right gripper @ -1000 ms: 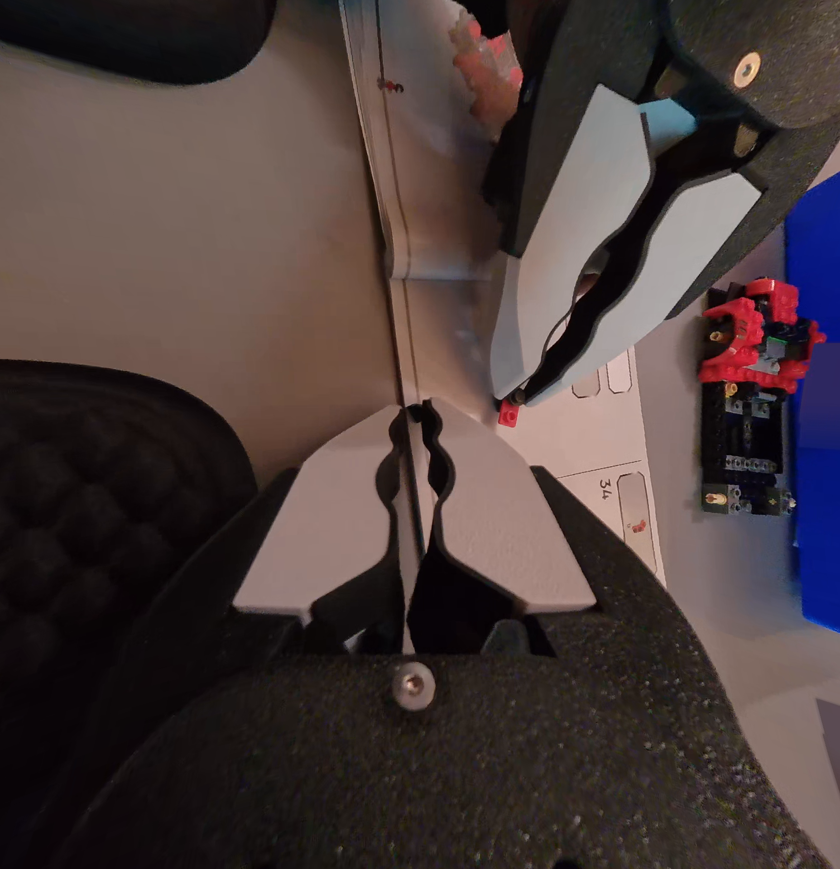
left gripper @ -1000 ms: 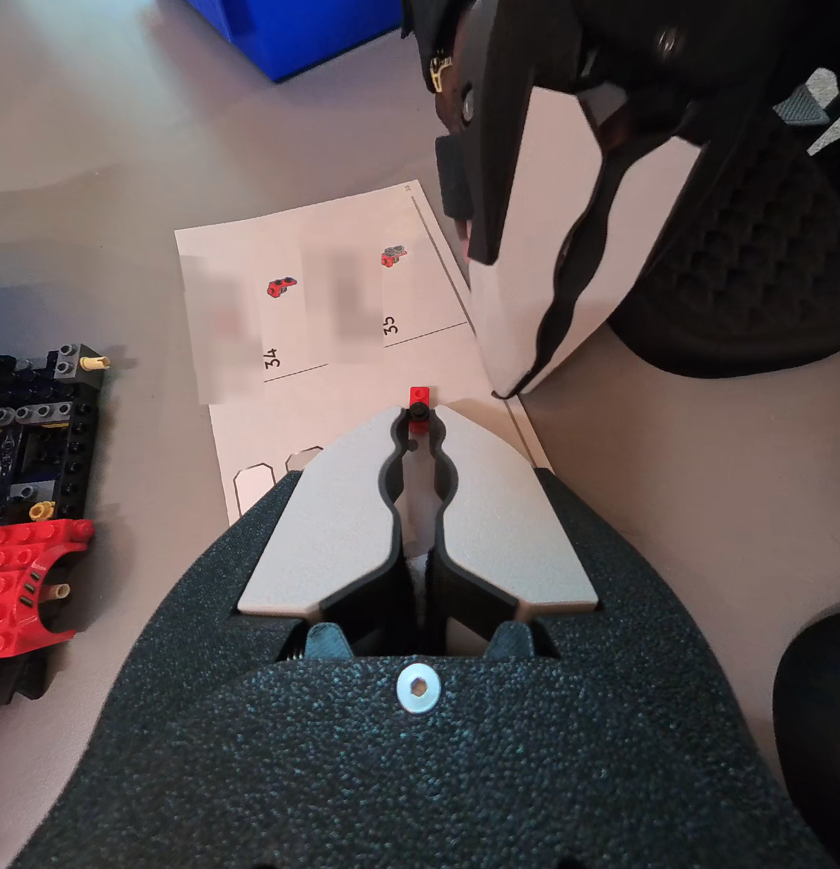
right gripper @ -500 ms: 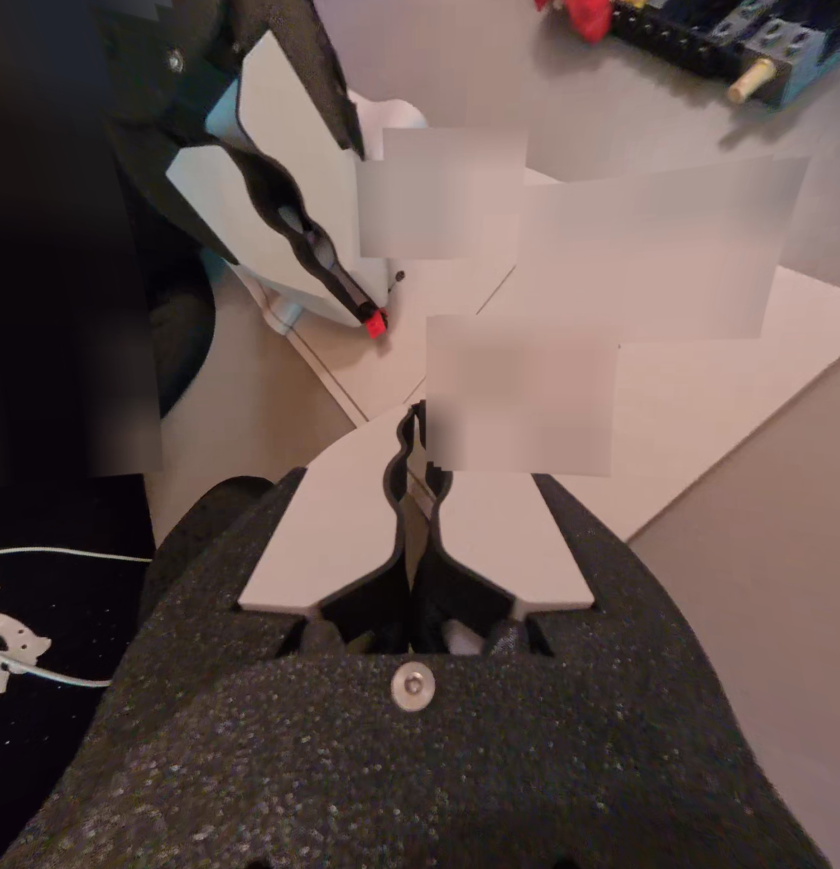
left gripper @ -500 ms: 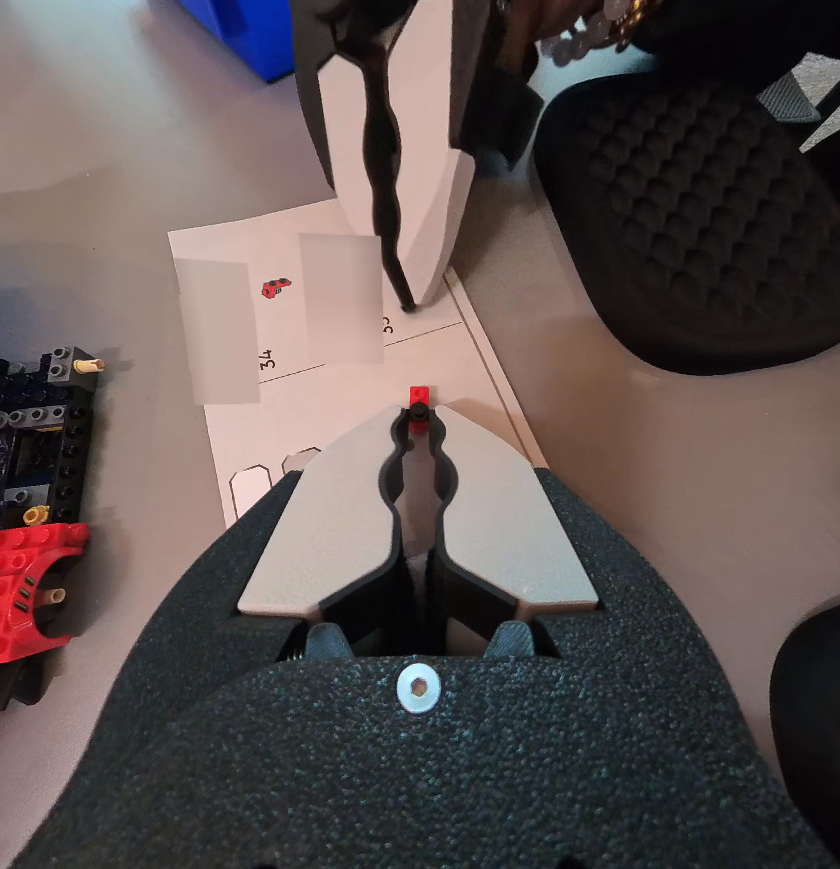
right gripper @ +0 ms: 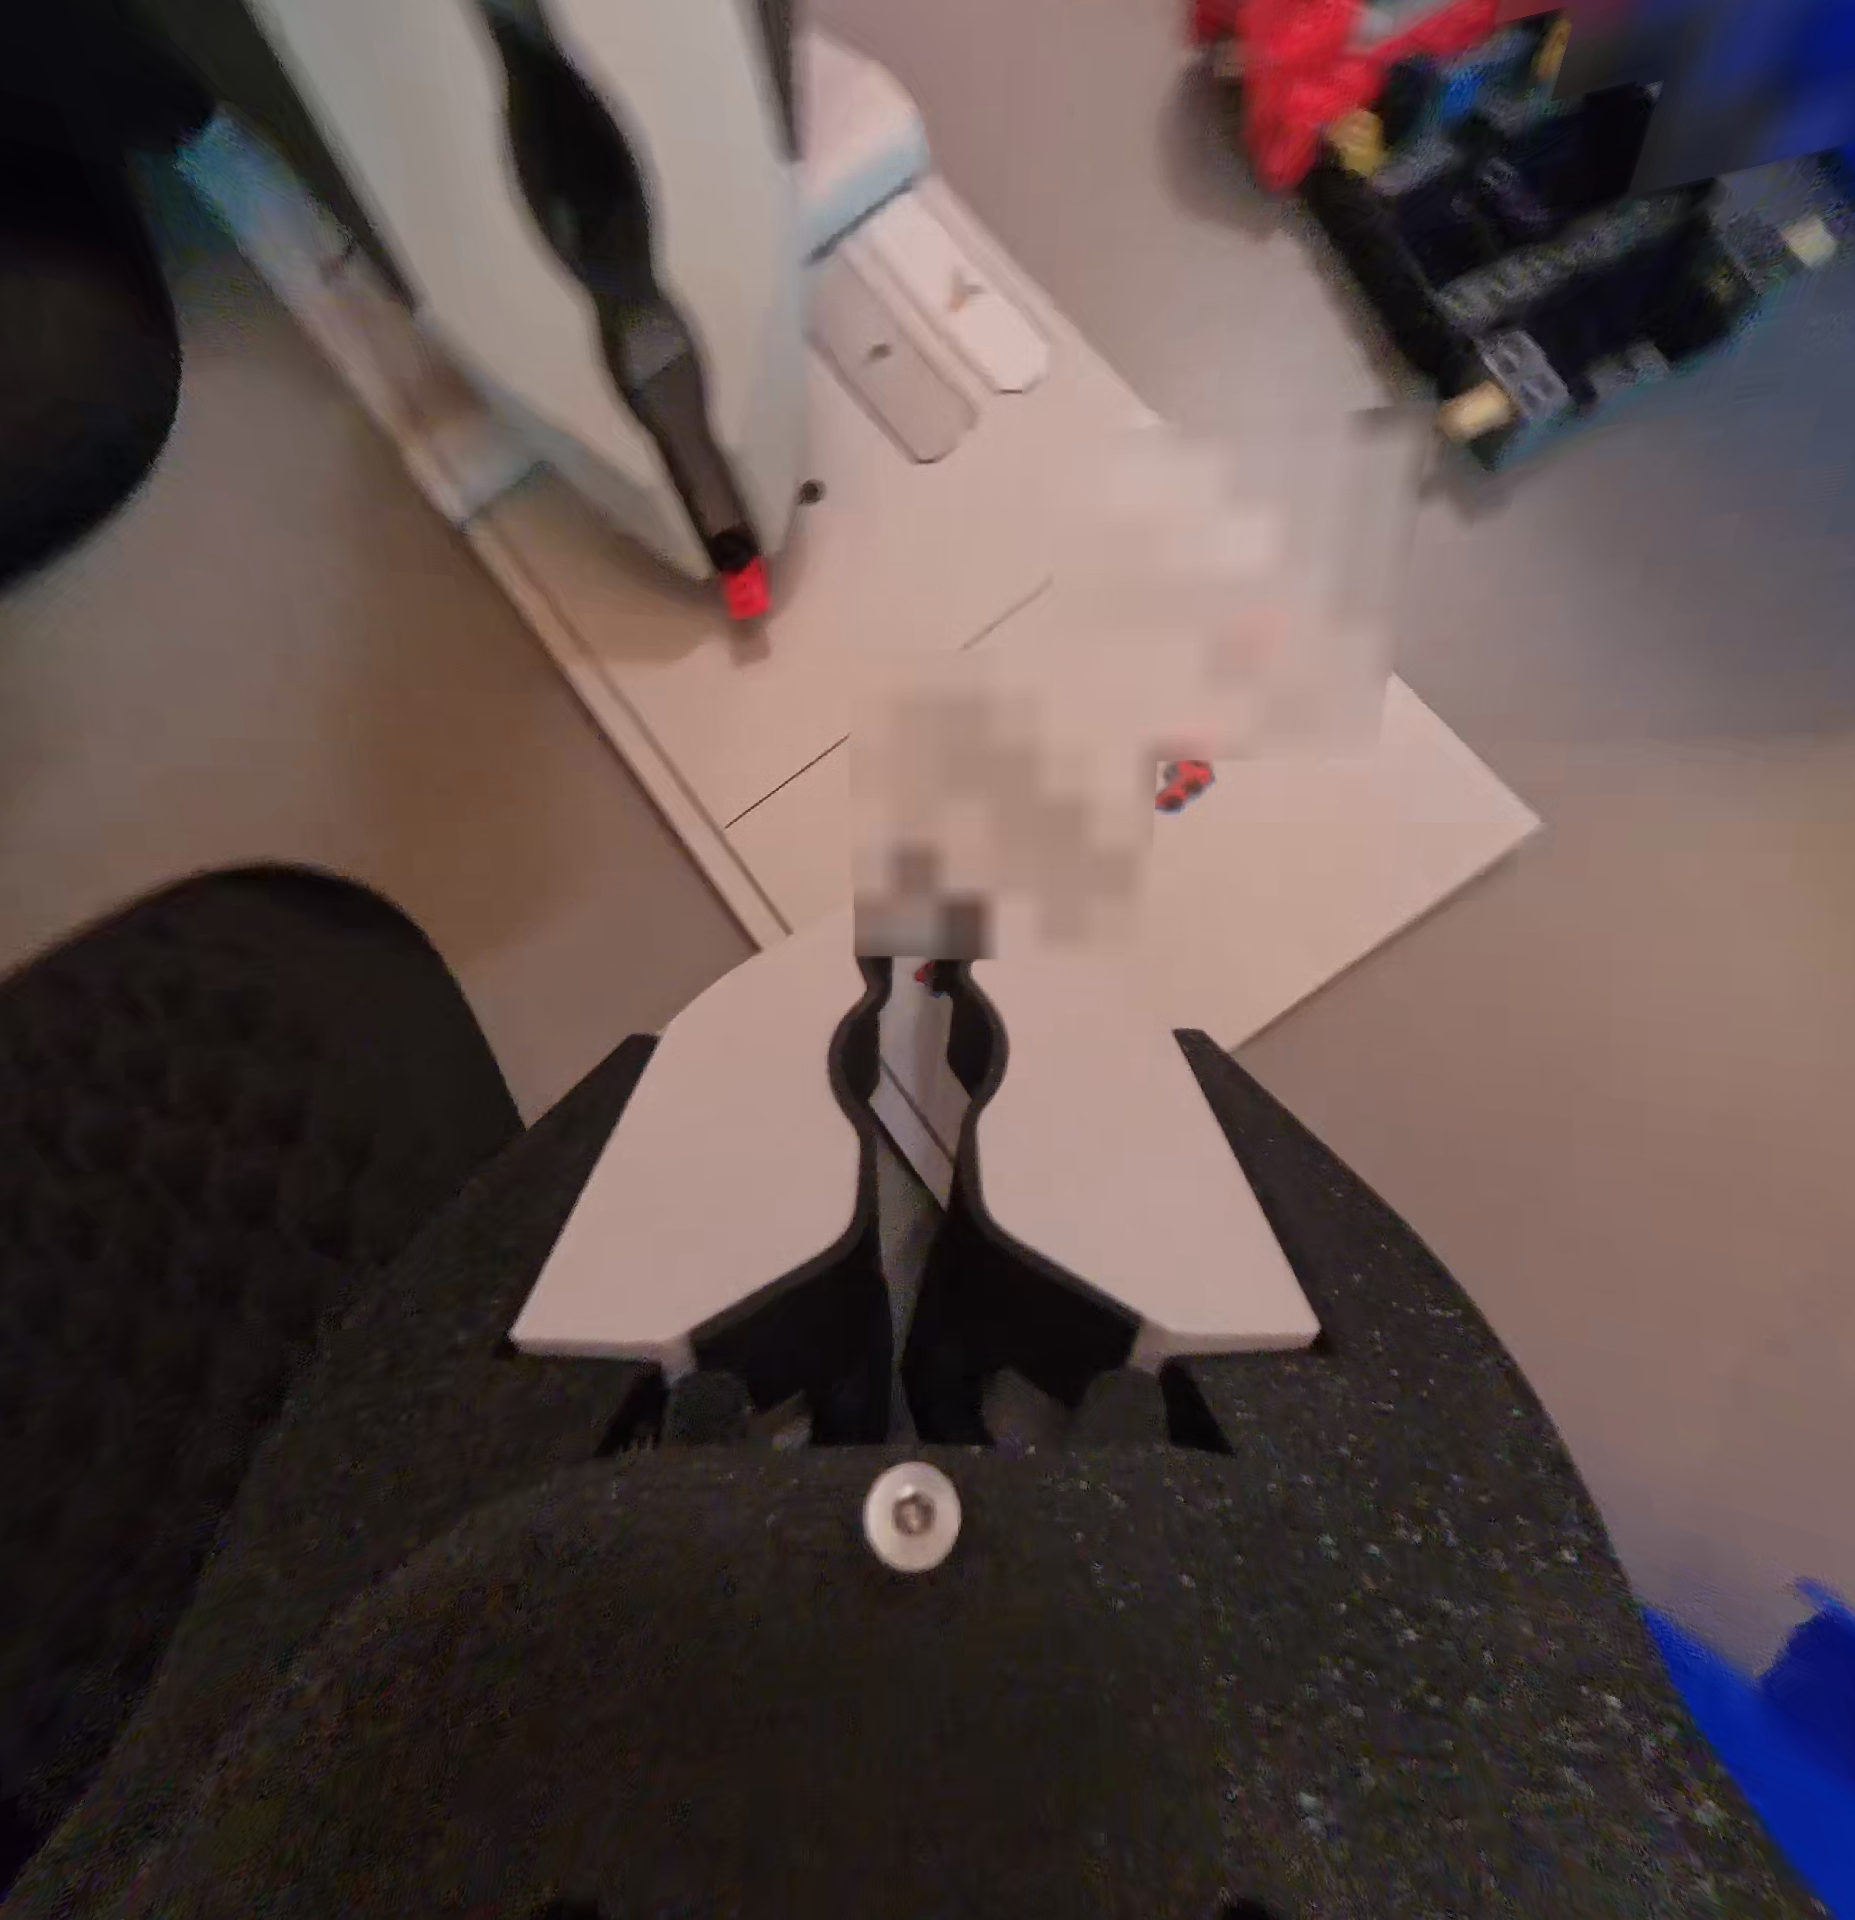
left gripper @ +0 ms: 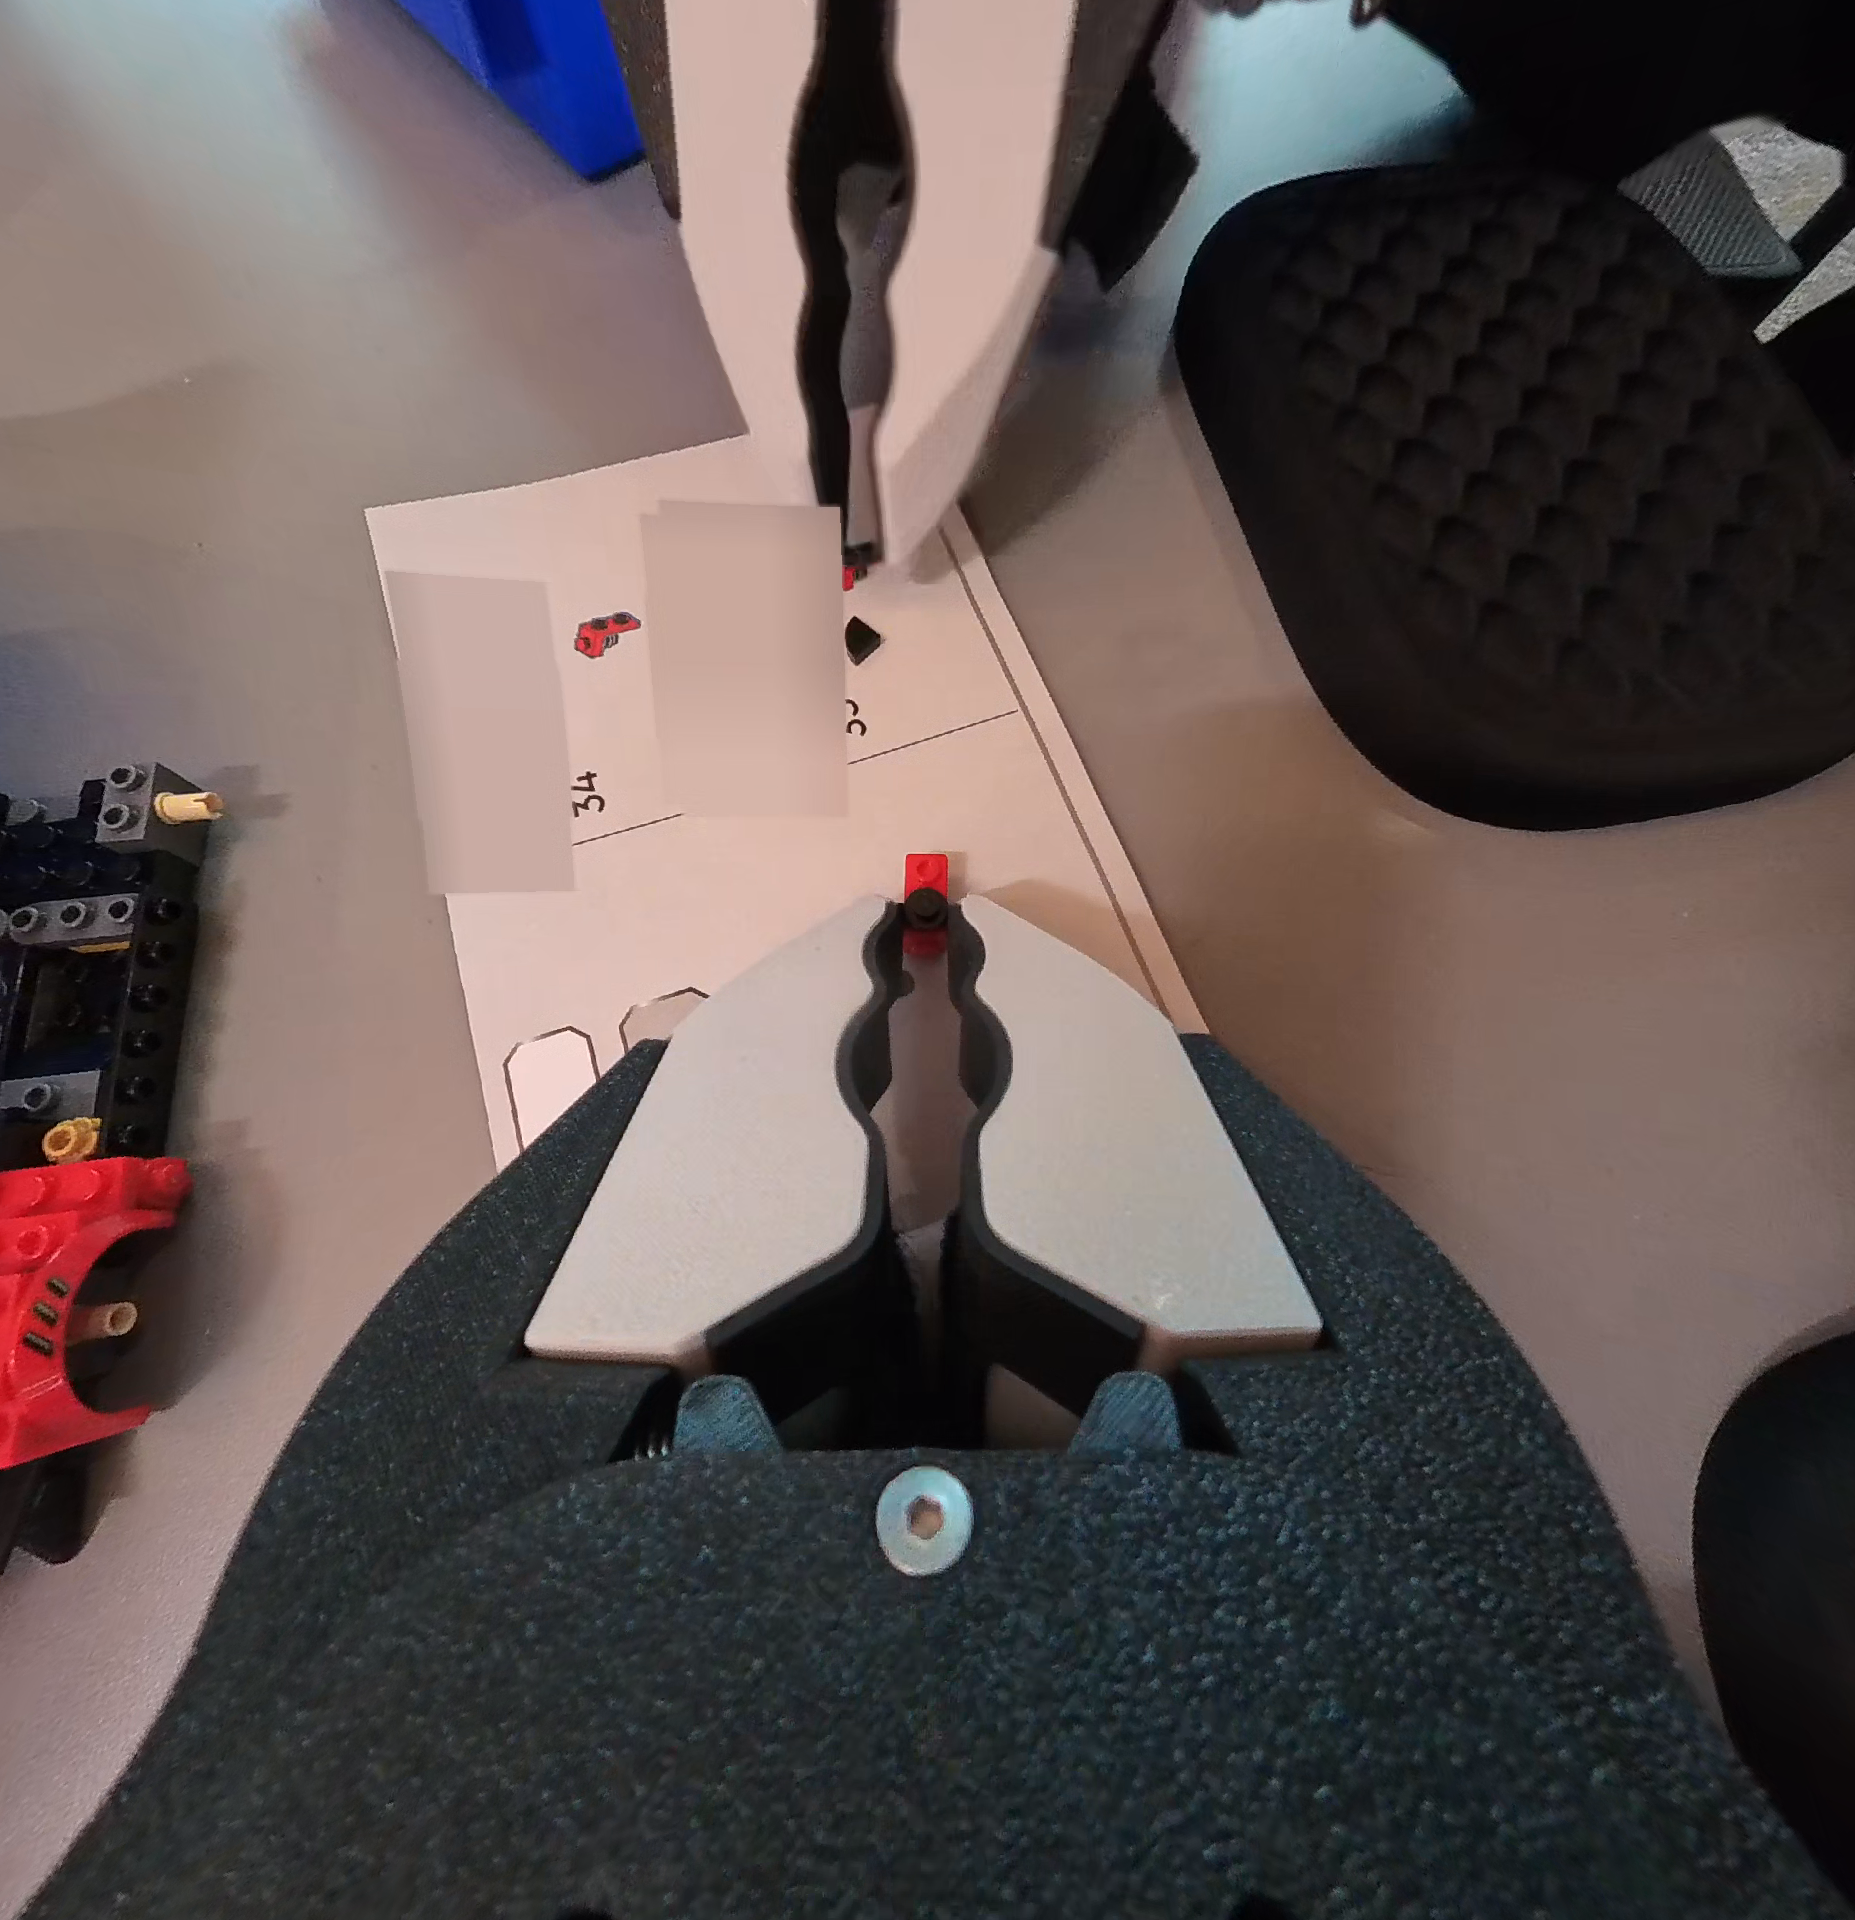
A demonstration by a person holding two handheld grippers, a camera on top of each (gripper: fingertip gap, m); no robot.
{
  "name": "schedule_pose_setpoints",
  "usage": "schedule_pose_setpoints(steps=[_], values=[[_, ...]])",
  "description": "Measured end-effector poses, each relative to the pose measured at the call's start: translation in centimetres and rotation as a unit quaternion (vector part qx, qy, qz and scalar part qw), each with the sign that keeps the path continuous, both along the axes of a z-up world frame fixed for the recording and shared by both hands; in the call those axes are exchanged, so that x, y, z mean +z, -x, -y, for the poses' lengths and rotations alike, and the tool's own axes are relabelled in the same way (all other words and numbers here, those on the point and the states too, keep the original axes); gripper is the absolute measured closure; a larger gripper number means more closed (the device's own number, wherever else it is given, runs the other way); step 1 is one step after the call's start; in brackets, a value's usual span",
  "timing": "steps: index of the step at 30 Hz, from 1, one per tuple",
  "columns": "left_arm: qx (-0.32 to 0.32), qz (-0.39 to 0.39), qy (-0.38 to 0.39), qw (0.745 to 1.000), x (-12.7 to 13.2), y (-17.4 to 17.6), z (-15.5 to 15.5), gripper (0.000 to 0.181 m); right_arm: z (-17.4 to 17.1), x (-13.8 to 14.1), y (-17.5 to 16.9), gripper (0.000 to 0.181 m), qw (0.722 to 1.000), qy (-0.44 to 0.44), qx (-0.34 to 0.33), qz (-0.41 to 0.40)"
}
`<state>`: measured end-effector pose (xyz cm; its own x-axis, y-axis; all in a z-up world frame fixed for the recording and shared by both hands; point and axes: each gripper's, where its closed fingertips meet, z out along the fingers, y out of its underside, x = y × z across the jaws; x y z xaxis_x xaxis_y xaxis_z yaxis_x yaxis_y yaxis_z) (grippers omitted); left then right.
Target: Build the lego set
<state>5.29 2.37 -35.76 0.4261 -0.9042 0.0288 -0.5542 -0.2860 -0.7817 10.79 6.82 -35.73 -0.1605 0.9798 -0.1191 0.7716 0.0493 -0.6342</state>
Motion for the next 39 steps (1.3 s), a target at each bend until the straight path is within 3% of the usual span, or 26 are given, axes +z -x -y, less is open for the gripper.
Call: schedule_pose_setpoints(steps=[3, 6, 10, 14, 16, 19, 24, 27, 35, 39], values=[[-0.002, 0.0, 0.0, 1.0, 0.0, 0.0, 0.1, 0.174, 0.8, 0.0, -0.3, 0.161, 0.99, -0.061, 0.122, 0.036], [-0.002, 0.0, 0.0, 1.0, 0.0, 0.0, 0.1, 0.174, 0.2, 0.6, -0.1, 0.166, 0.966, -0.121, 0.218, 0.068], [-0.002, -0.001, -0.001, 1.0, 0.0, 0.0, 0.1, 0.174, -1.5, 1.1, -0.1, 0.167, 0.941, -0.155, 0.277, 0.117], [-0.002, -0.001, -0.001, 1.0, 0.0, 0.0, 0.1, 0.174, -2.0, 1.0, 0.0, 0.169, 0.964, -0.108, 0.208, 0.123], [-0.002, 0.0, 0.0, 1.0, 0.0, 0.0, 0.1, 0.174, -2.0, 0.8, -0.4, 0.171, 0.98, -0.085, 0.127, 0.126], [-0.002, 0.0, 0.0, 1.0, 0.0, 0.0, 0.1, 0.174, 0.3, 0.6, -1.4, 0.176, 0.994, -0.018, 0.05, 0.1], [-0.002, 0.001, 0.003, 1.0, 0.0, 0.0, 0.1, 0.174, 1.4, -0.9, -1.4, 0.158, 0.996, 0.005, -0.044, 0.084], [-0.002, 0.0, 0.001, 1.0, 0.0, 0.0, 0.1, 0.174, 1.4, -0.5, -1.1, 0.155, 0.995, 0.002, -0.065, 0.078], [-0.002, 0.0, 0.001, 1.0, 0.0, 0.0, 0.1, 0.174, 1.5, -0.8, 0.6, 0.156, 0.995, 0.002, -0.044, 0.089], [-0.002, 0.001, 0.002, 1.0, 0.0, 0.0, 0.1, 0.174, 1.8, -0.7, 1.6, 0.158, 0.997, -0.009, 0.006, 0.08]])
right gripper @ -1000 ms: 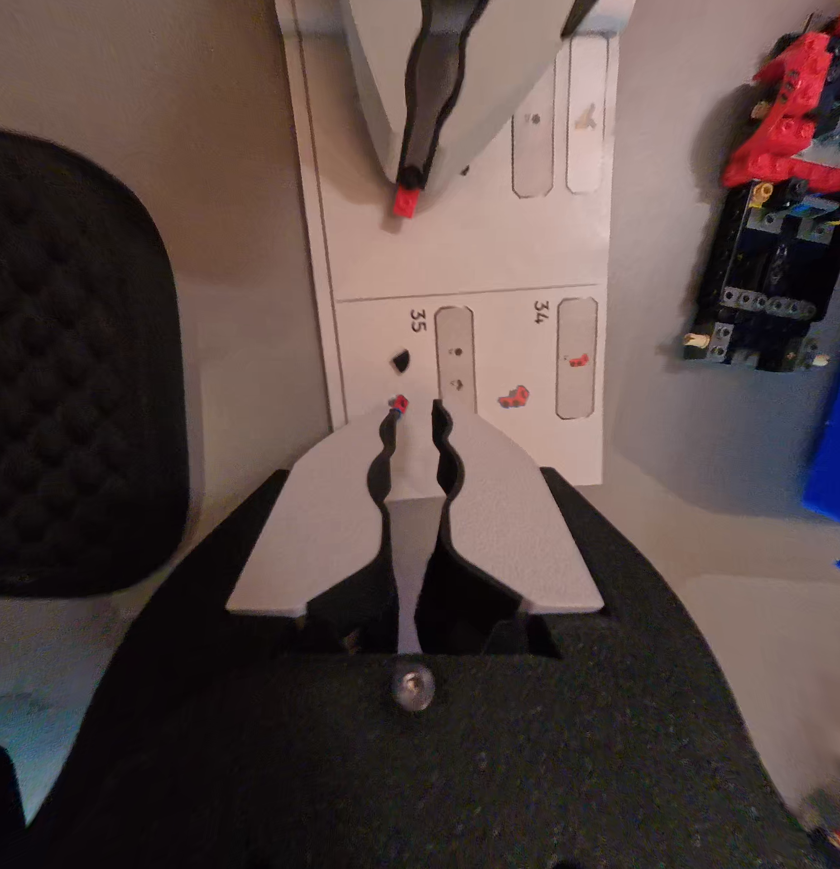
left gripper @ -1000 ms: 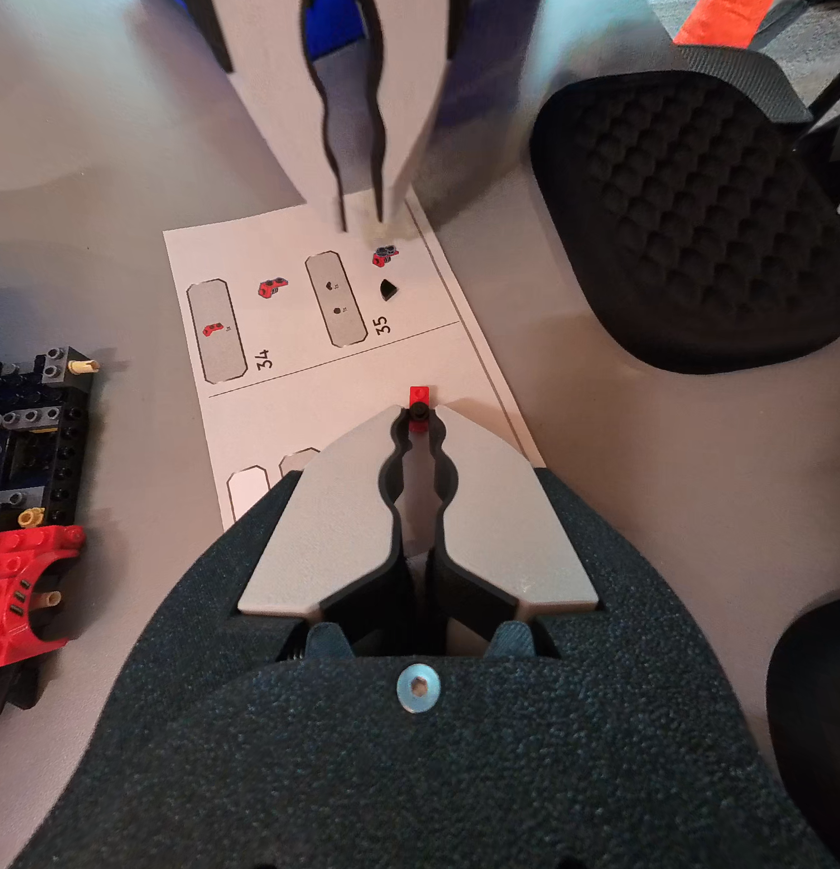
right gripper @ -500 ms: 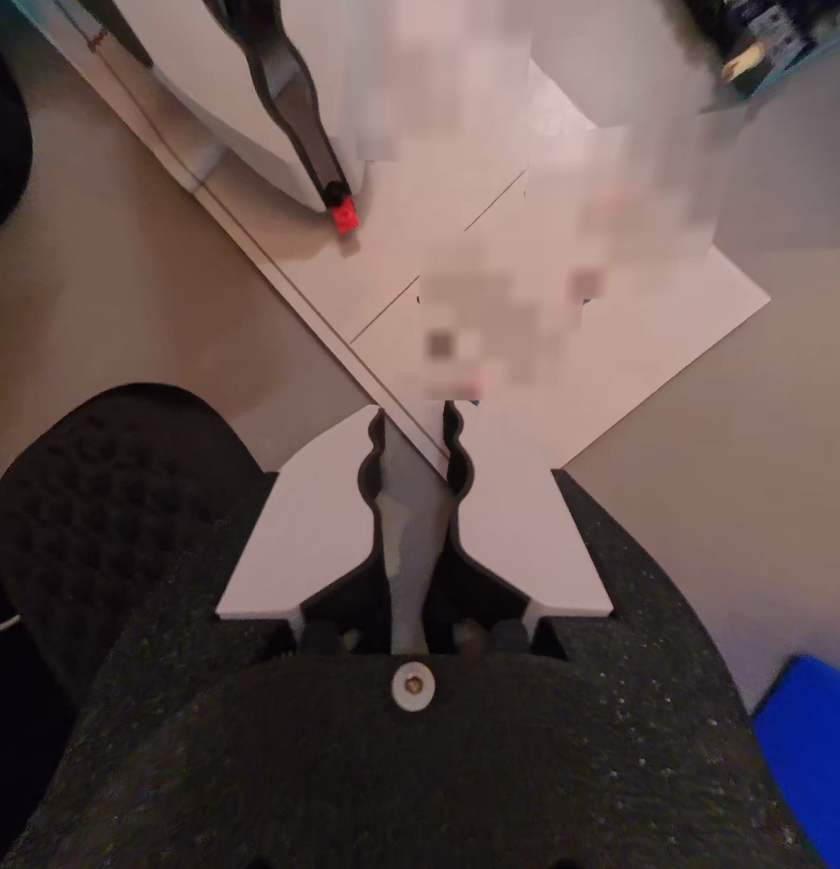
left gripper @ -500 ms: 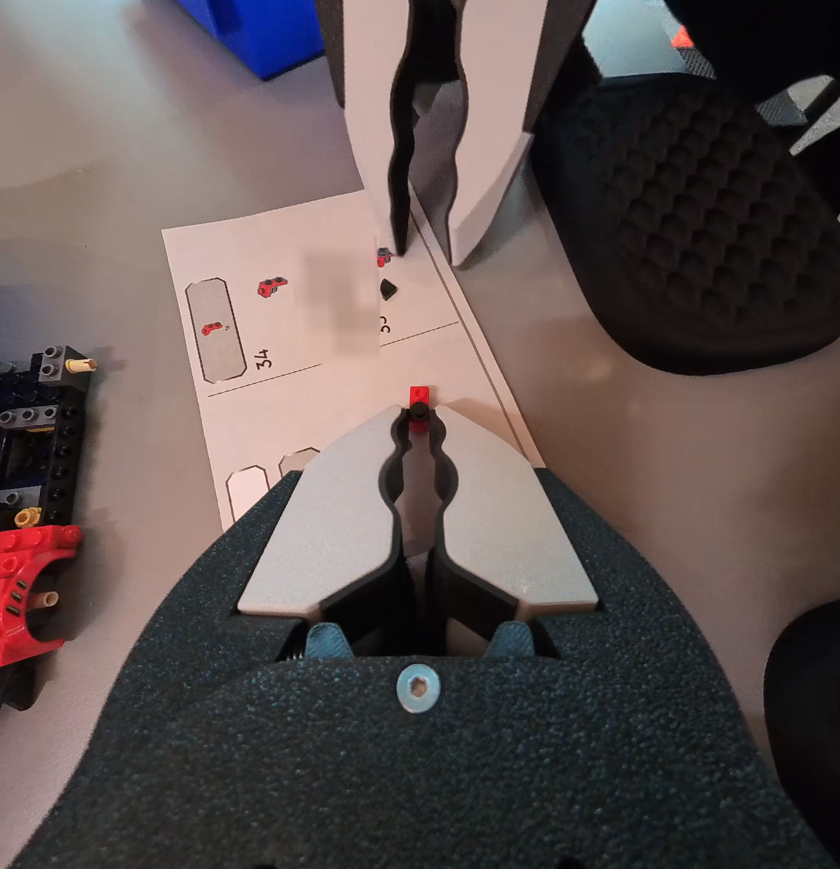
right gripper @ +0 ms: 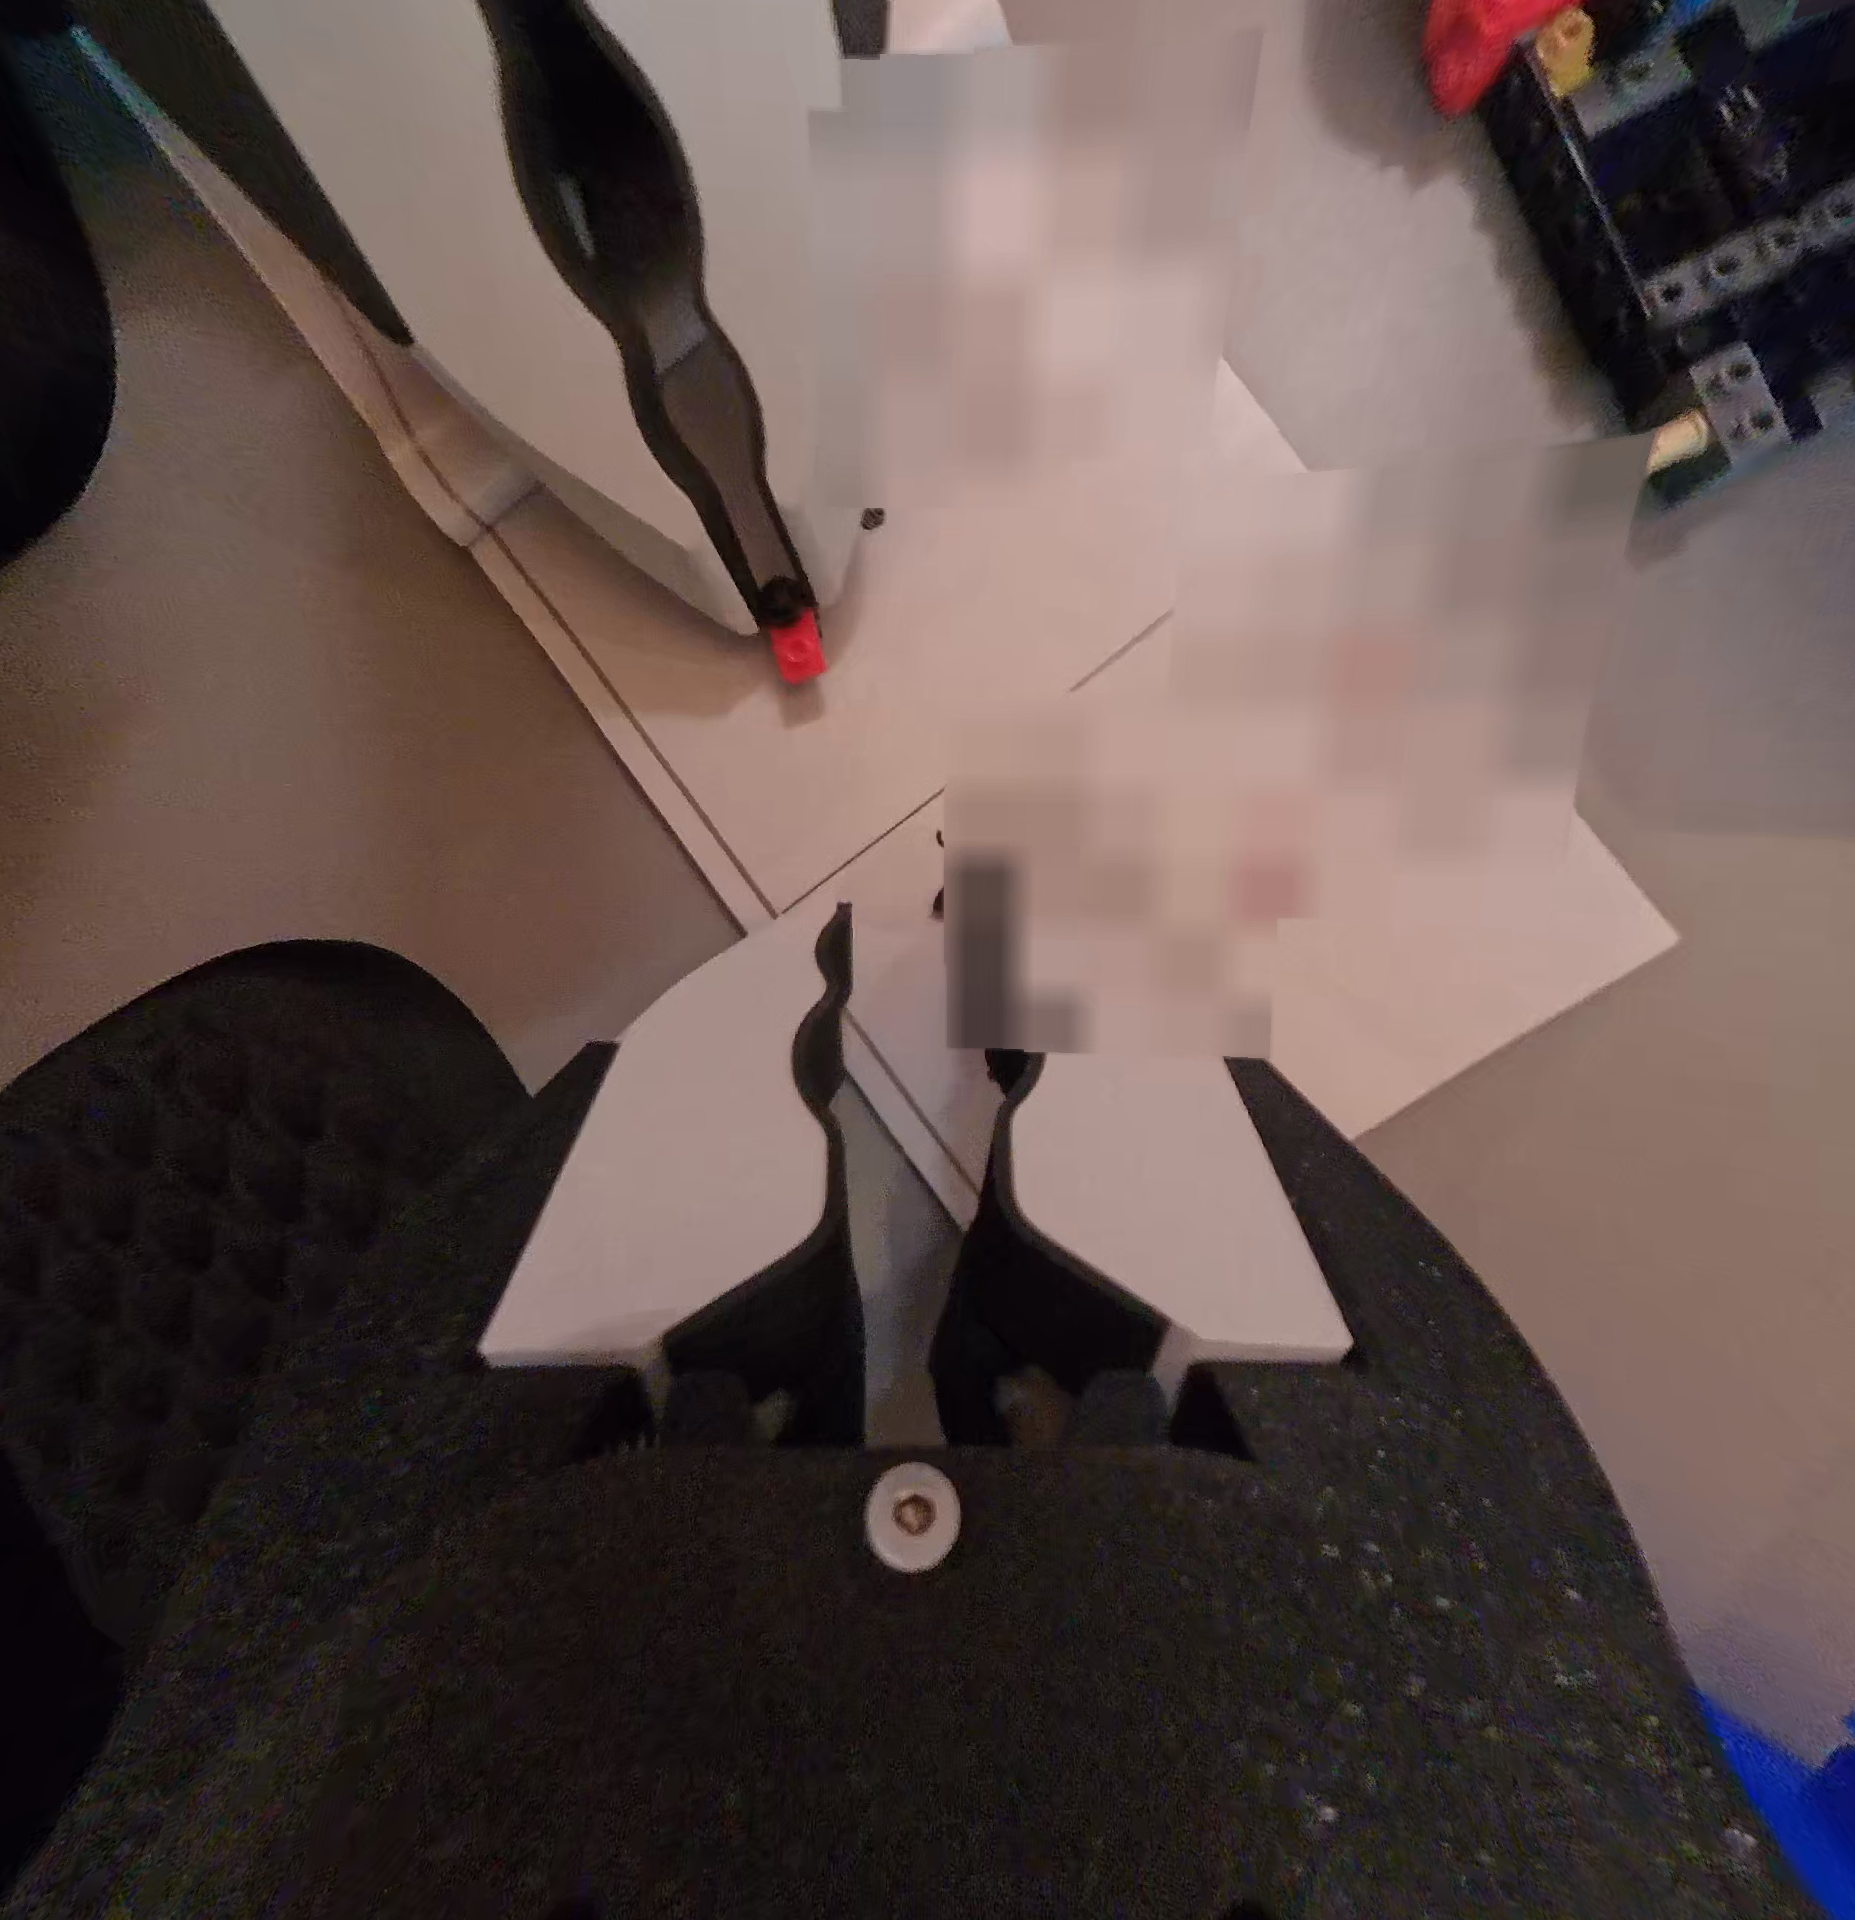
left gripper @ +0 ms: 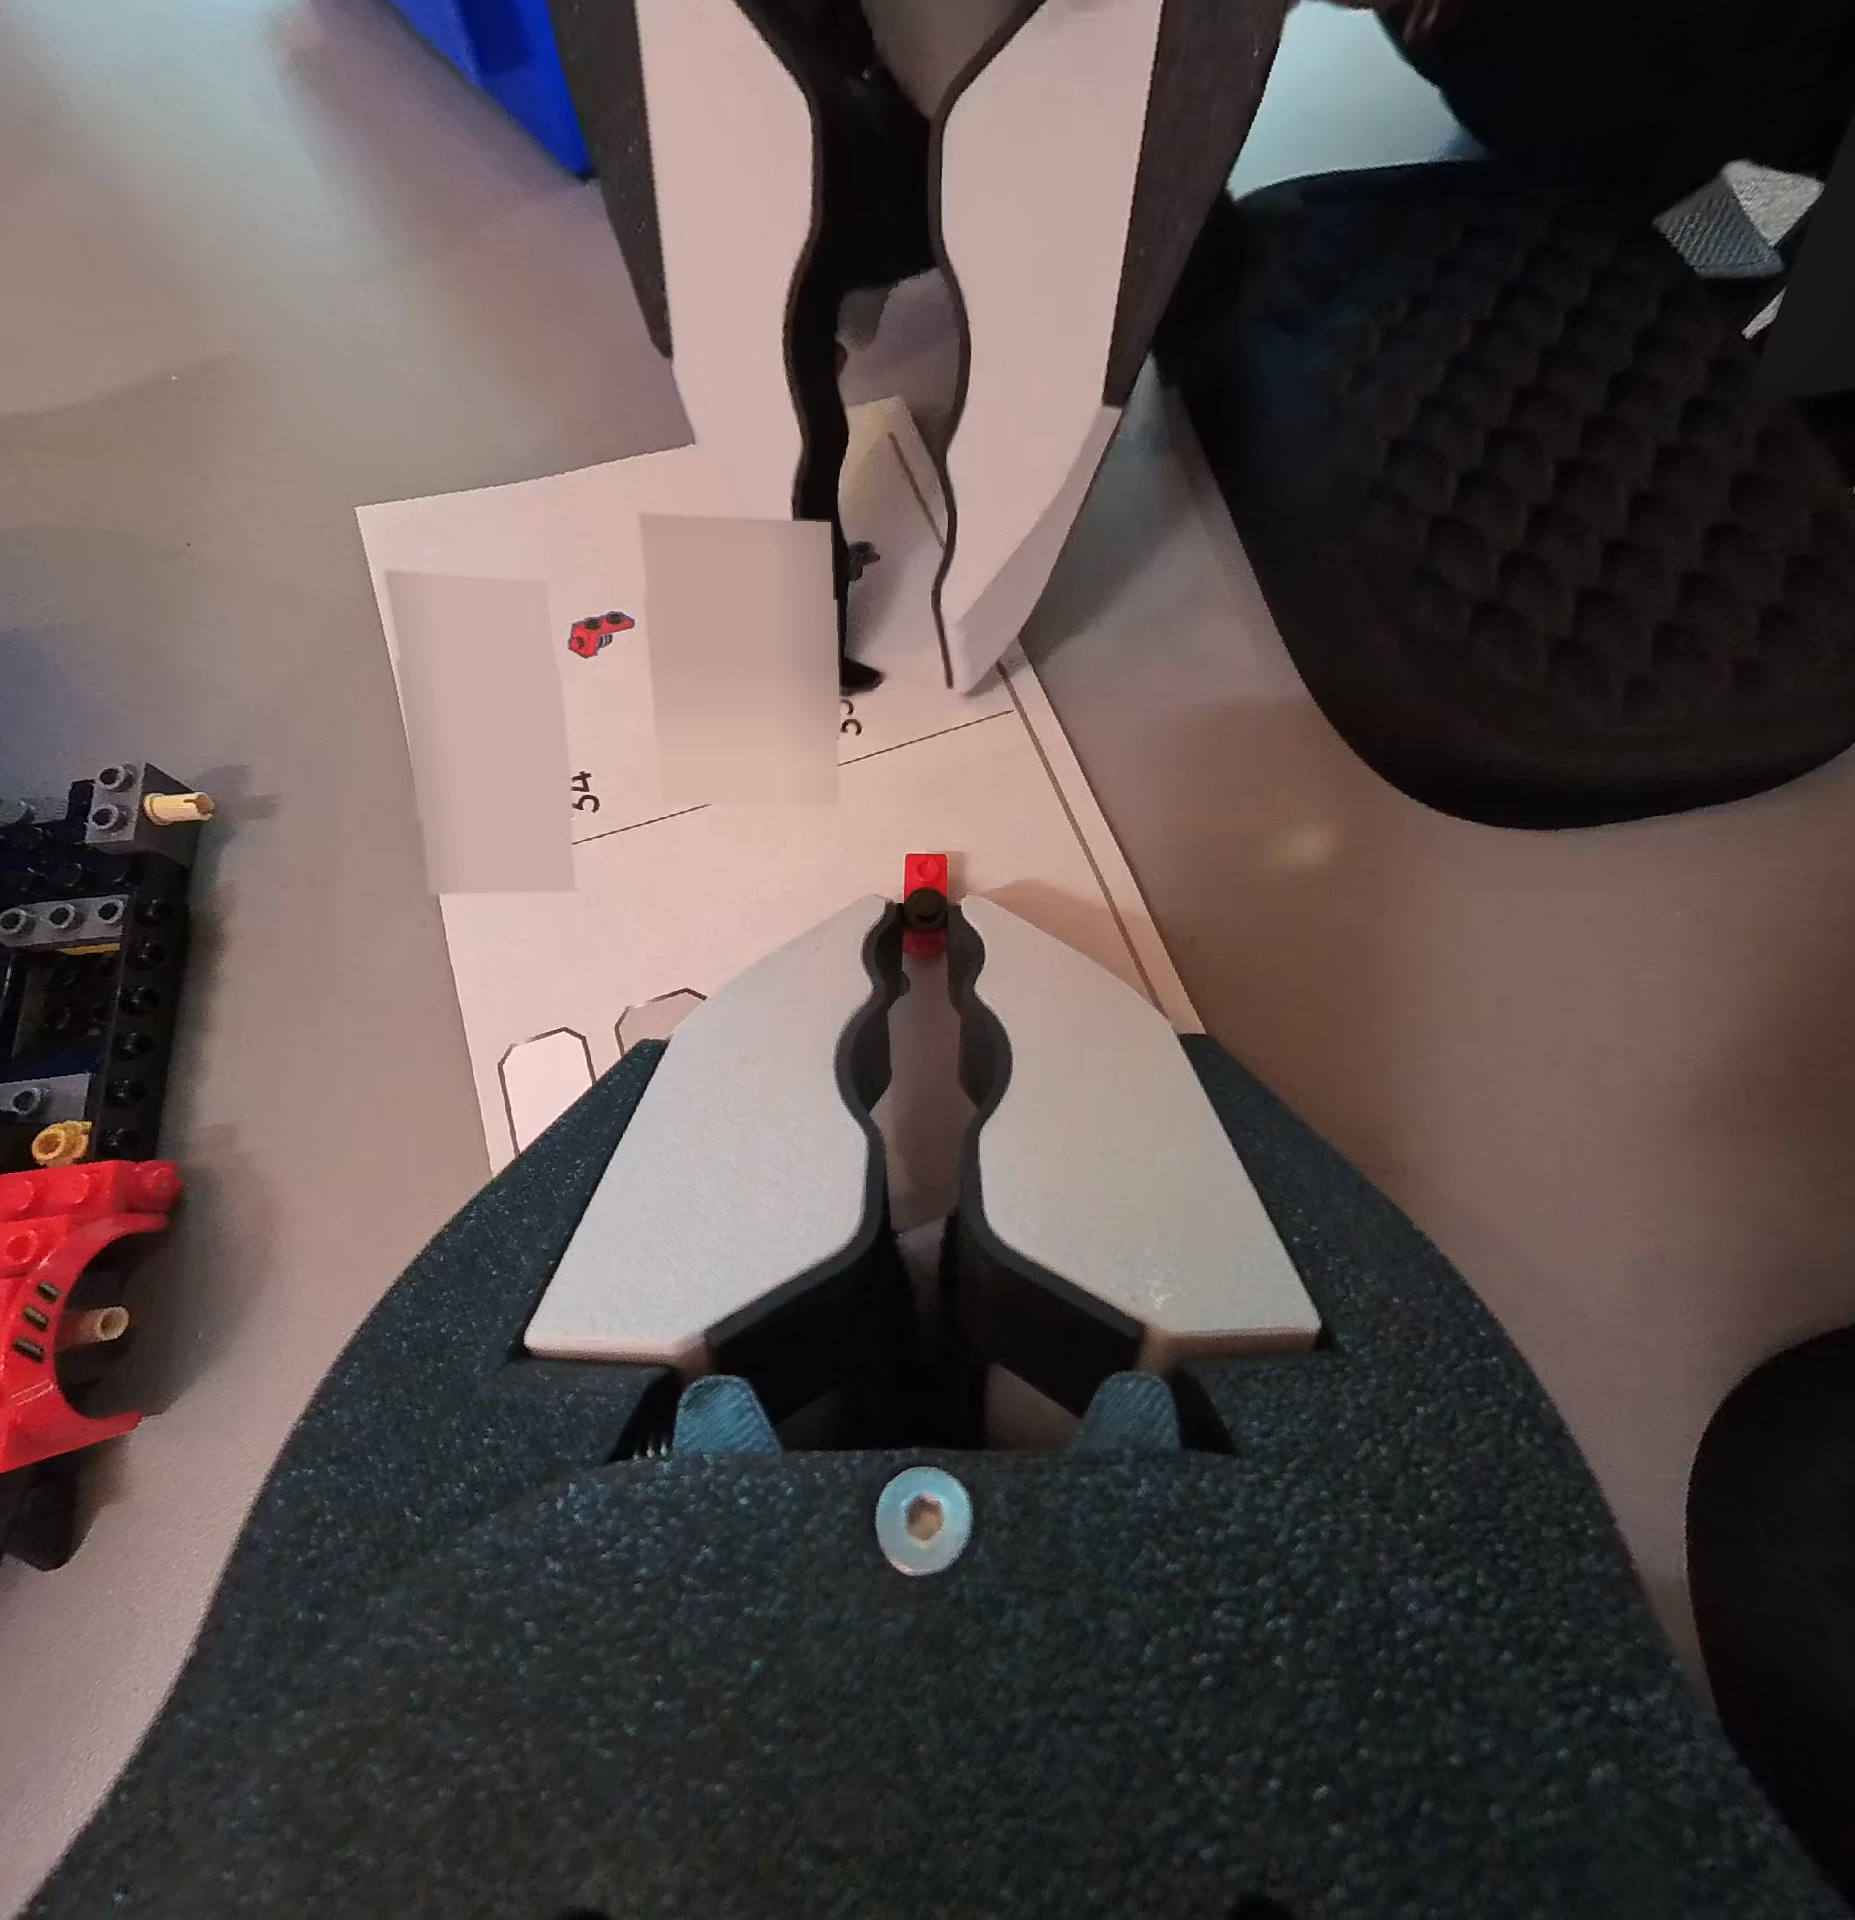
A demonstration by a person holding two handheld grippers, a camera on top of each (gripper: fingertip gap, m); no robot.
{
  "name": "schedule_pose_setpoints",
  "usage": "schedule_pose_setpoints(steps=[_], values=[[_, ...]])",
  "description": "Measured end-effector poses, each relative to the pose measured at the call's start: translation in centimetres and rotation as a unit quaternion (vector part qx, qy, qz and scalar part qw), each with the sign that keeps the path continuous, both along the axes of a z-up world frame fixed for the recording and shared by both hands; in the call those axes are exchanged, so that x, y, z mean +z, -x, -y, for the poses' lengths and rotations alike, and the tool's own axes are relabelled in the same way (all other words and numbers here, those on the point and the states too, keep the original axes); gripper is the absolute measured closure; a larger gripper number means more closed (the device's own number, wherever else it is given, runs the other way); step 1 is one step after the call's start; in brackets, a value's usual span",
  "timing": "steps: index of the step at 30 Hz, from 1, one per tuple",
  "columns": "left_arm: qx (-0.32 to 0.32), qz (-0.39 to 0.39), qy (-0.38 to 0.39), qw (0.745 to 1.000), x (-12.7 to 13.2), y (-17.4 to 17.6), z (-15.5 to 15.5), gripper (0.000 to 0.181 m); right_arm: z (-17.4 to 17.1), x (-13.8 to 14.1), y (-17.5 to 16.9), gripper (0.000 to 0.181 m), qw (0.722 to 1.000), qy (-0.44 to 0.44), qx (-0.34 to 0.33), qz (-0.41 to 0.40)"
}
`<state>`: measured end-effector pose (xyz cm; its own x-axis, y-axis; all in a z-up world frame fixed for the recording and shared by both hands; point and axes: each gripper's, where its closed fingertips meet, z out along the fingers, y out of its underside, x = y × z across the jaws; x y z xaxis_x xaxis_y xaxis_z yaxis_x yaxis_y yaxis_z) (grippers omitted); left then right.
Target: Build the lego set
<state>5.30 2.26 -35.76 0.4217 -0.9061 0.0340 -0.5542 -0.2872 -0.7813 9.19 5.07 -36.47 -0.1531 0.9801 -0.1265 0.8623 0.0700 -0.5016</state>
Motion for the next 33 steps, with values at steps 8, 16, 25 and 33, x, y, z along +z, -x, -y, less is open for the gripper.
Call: schedule_pose_setpoints(steps=[8, 16, 25, 33], values=[[0.0, 0.0, 0.001, 1.0, 0.0, 0.0, 0.0, 0.174, -0.8, 1.3, -0.3, 0.172, 0.997, -0.057, 0.06, 0.001], [0.0, 0.0, 0.0, 1.0, 0.0, 0.0, 0.0, 0.174, -1.0, 0.1, -0.1, 0.166, 0.988, -0.074, 0.118, 0.073], [0.0, 0.002, 0.005, 1.0, 0.0, 0.0, 0.0, 0.174, -0.8, -0.3, 0.1, 0.173, 0.983, -0.075, 0.144, 0.089], [0.0, 0.009, 0.019, 1.0, 0.0, 0.0, 0.0, 0.174, -0.8, -0.3, 0.3, 0.174, 0.977, -0.077, 0.18, 0.082]])
